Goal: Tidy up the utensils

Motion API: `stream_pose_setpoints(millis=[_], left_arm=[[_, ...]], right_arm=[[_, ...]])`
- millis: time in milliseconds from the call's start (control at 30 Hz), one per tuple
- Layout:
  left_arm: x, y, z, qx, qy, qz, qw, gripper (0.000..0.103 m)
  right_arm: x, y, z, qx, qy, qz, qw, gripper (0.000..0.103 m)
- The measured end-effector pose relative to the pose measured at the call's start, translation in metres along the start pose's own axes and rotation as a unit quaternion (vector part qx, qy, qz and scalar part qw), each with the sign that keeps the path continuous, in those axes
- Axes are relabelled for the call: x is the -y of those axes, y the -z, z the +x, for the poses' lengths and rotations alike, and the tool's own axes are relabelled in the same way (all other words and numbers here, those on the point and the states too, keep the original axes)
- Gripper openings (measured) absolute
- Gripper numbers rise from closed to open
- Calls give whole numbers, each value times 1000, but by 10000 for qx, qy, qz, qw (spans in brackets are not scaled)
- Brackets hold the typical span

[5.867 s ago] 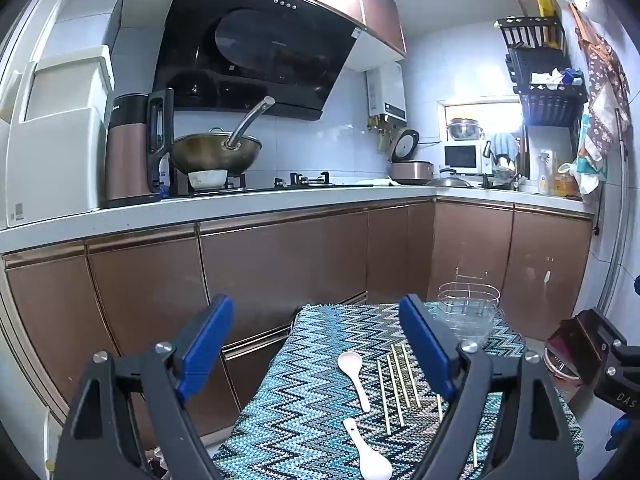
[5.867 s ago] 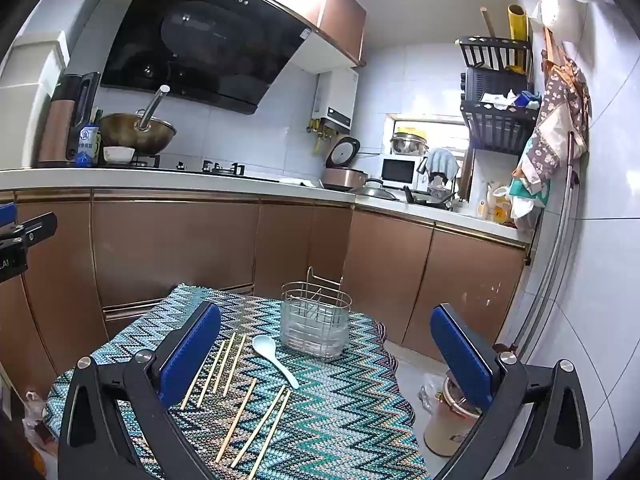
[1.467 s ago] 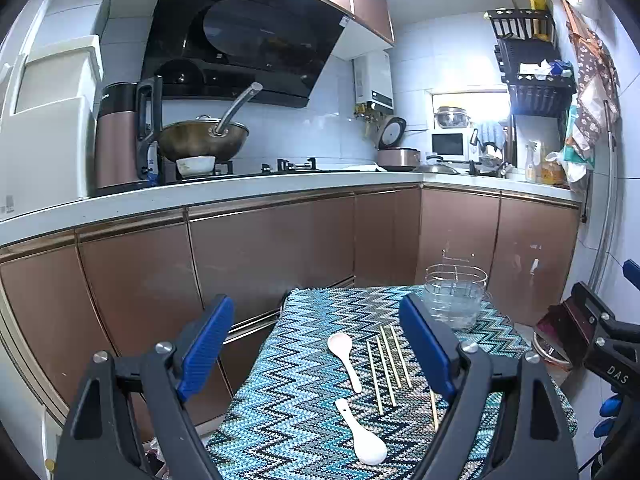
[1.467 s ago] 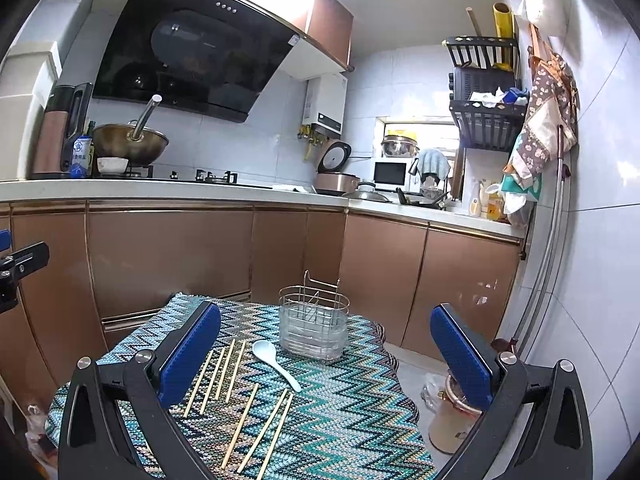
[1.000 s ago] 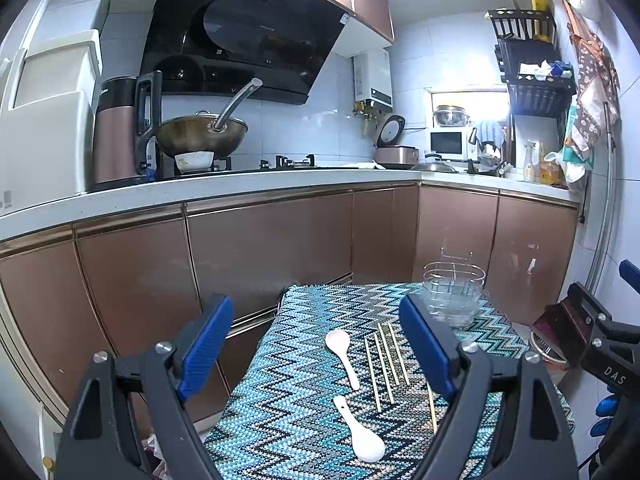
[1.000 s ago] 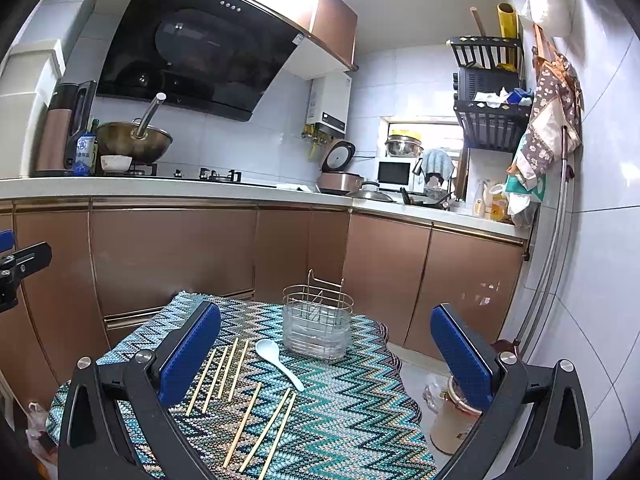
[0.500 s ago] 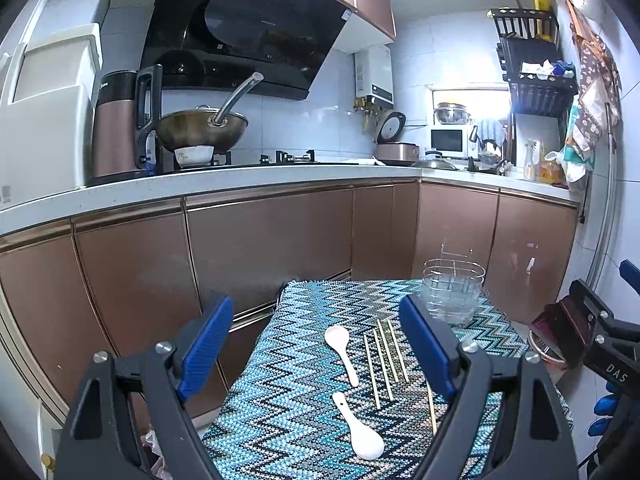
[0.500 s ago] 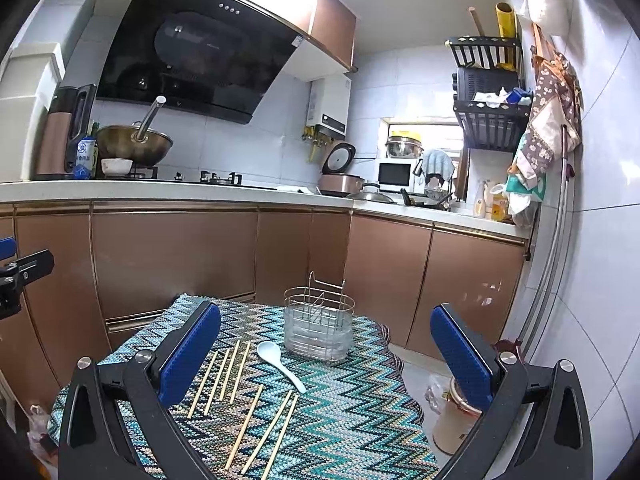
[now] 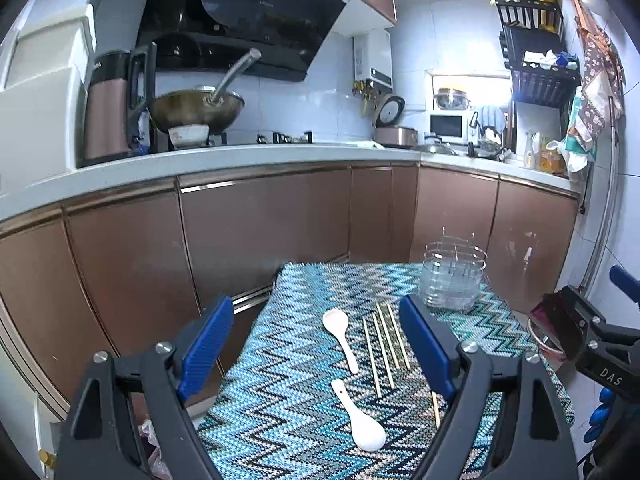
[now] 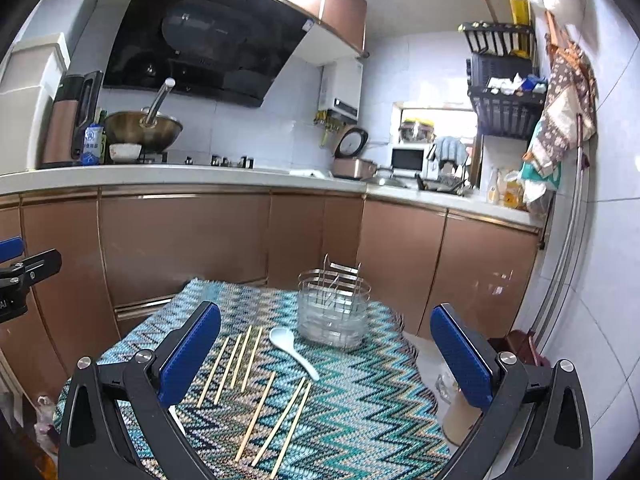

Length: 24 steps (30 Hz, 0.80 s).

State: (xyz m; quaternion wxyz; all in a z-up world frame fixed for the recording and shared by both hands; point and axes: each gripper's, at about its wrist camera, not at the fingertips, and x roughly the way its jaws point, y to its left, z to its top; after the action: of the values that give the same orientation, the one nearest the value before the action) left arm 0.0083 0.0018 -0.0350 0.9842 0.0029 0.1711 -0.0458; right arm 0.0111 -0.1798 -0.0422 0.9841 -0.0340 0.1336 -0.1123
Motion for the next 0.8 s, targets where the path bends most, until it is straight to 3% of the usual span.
stream_pose_setpoints(millis=[167,333,400,500,600,633,800], left_arm=[[0,8,28,-522,256,-54,9983,84],[-6,26,80,-1506,888,-423,9837,84],[-10,37,107,-2090,1319,-718,9663,83],[-12,51,135,-2633,1615,-935,9465,83],[-8,60,154,-2931,1713,-992,9354,83],[-8,63,162,-3085,1784,-1071,9282,82],[-6,80,198,-3681,1756,-1290,9039,78]], right_arm=[[5,13,25,-477,-198,114,9986,103],[13,35,65,-1235,-732,415,9888,102],[18,45,82,-1537,-1076,716,9796,97],[25,61,105,-1933,-1549,1103,9625,79],[24,73,124,-2213,-1778,1193,9514,63],[25,76,130,-2307,-1875,1258,9465,58],[33,89,154,-2650,-2111,1442,9298,44]])
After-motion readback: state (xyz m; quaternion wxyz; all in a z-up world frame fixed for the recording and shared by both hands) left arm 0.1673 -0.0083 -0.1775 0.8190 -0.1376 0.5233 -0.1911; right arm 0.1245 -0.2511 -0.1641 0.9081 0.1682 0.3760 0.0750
